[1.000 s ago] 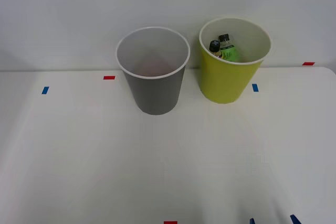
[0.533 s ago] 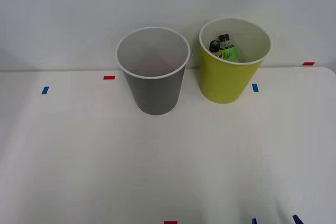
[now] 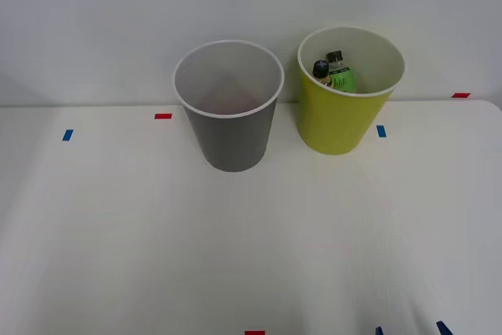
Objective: Put cans in the gray bin, plastic bottles in the light green bin
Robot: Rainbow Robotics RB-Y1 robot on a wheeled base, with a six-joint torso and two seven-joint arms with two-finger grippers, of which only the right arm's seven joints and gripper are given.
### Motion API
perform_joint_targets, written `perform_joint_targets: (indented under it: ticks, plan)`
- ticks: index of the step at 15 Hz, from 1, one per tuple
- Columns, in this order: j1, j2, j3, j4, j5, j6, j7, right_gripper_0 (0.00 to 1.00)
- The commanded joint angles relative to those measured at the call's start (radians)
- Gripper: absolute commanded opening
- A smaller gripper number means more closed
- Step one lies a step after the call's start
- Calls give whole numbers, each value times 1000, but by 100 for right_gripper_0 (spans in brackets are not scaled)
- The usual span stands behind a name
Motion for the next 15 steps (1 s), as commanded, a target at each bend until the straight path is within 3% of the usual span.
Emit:
perform_joint_targets:
  ticks: [1,15]
  plan:
    - [0,0,0,0,0,0,0,90]
    - [0,0,0,0,0,0,0,90]
